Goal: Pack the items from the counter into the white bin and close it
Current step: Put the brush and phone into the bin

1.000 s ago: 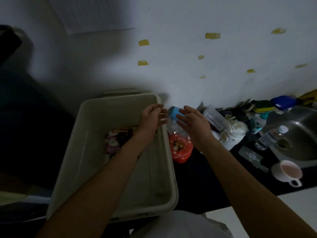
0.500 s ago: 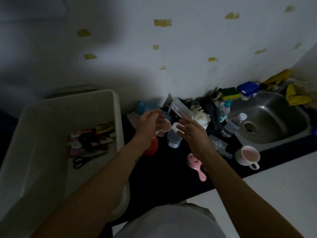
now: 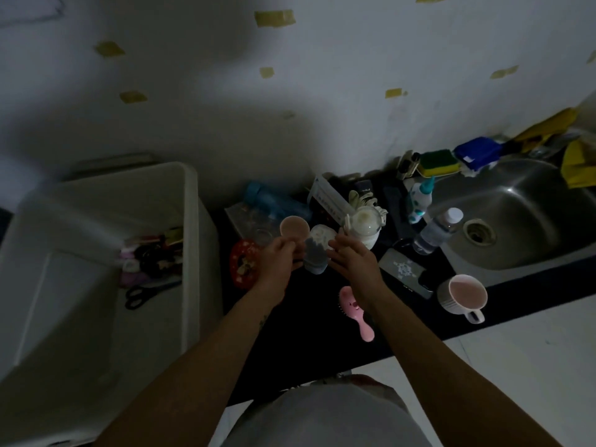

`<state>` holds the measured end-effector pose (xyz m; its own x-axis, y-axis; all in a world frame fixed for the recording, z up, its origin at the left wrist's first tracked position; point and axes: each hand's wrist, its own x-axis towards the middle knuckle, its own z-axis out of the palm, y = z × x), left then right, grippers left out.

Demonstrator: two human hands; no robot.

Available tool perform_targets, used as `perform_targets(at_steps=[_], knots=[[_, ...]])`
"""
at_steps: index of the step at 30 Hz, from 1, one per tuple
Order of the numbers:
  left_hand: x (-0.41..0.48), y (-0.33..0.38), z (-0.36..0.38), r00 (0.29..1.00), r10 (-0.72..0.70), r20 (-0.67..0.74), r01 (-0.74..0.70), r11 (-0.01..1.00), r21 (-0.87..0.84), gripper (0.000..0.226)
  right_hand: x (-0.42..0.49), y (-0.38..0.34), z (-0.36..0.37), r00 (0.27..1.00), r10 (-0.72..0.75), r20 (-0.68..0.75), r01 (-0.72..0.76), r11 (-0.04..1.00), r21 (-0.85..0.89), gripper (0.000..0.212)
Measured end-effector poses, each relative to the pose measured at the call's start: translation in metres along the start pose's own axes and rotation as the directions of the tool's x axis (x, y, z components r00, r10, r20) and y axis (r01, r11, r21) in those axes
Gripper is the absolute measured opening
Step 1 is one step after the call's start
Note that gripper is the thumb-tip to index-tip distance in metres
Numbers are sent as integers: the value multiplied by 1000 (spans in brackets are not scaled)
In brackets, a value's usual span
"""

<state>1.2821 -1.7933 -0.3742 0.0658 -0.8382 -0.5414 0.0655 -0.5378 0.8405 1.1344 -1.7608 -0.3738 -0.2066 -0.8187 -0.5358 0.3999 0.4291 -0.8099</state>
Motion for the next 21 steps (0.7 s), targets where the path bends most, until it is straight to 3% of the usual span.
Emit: perform_targets(at_steps=[7,12,16,21], knots=[[-2,-34,36,996,56,62,-66,983,170,20,16,25,-38,1000,29,7,-28,999,-34,28],[-6,-66,63,991,5,132,-33,976,214,19,26,44,-77,998,61,-34,-63,996,-69,29],[-8,-86,78,991,-63,118,39,980,196,17,31,63,-102,1000,-8,-22,-2,920,-391,37],[-12,-106,75,992,-88,89,62,964,258,16,32,92,-109,991,67,114,30,721,-692,63]])
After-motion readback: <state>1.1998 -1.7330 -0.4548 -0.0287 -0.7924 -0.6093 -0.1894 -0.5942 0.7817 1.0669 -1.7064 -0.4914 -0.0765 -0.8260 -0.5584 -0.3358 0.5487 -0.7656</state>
